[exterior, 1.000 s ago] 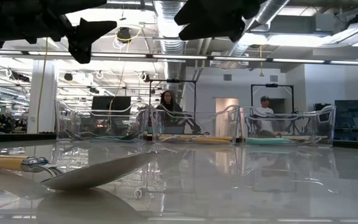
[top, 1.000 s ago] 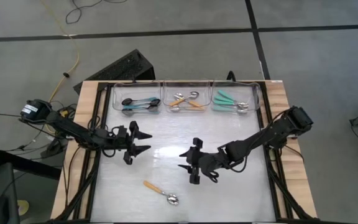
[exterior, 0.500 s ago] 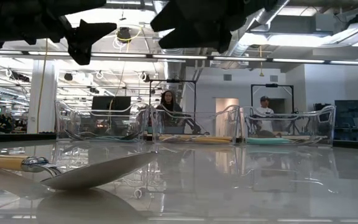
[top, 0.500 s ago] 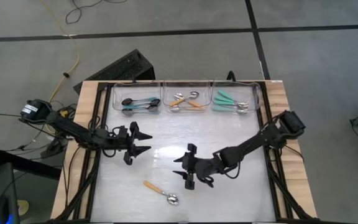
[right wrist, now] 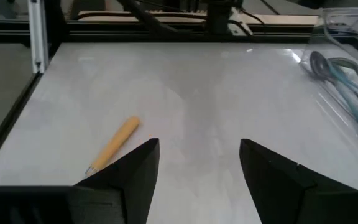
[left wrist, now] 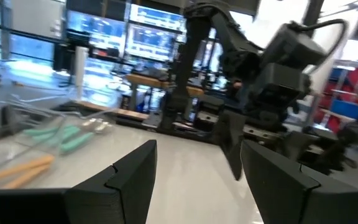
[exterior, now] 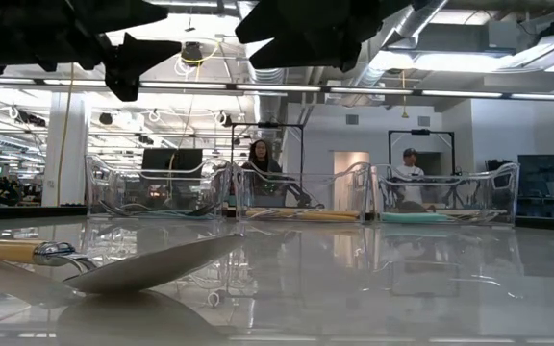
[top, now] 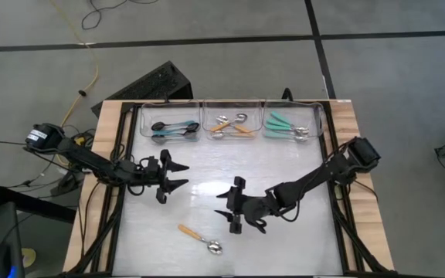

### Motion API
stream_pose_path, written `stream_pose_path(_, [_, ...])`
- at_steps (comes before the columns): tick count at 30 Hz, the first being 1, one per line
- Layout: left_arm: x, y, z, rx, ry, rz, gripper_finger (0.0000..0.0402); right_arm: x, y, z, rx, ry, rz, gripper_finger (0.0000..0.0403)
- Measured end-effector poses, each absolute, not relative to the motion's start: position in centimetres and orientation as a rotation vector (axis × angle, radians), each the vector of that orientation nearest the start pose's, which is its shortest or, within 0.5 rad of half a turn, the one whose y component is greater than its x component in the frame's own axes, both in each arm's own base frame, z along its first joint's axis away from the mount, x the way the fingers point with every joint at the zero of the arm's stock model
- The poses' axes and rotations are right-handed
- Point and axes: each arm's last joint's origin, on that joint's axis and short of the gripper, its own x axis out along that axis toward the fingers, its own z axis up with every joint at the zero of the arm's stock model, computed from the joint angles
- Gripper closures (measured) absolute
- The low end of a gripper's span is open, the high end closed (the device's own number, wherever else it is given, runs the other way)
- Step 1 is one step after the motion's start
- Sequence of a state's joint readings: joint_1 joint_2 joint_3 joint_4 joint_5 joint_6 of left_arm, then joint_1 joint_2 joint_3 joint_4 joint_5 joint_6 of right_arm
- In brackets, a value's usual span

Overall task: Sort silverware by color (type)
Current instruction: Put the yellow spoon into the top center transparent bin

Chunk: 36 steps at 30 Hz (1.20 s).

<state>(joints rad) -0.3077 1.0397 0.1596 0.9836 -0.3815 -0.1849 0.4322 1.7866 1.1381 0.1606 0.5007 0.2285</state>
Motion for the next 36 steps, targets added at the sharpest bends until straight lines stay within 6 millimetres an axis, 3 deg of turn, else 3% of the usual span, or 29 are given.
stream_pose_path(11, [17.7, -4.4, 19.0, -0.211, -0.101, 0.088, 0.0184, 36.6, 14.8, 21.3, 0.024, 0.406, -0.128, 0.0152])
stream_pose_path(17, [17.7, -4.5, 19.0, -0.21, -0.099, 0.087, 0.0184, 36.0, 16.6, 20.7, 0.062, 0.417, -0.094, 0.0152])
stream_pose_path(23, [17.8, -4.5, 18.6, -0.194, -0.057, 0.084, 0.0184, 35.8, 18.5, 21.4, 0.067, 0.397, -0.101, 0.0152])
stream_pose_path(30, [17.8, -4.5, 18.5, -0.194, -0.056, 0.084, 0.0184, 36.5, 19.4, 21.4, 0.06, 0.386, -0.128, 0.0152])
stream_pose_path(36, [17.8, -4.5, 18.5, -0.196, -0.05, 0.078, 0.0184, 37.1, 20.1, 20.1, 0.03, 0.404, -0.159, 0.0152])
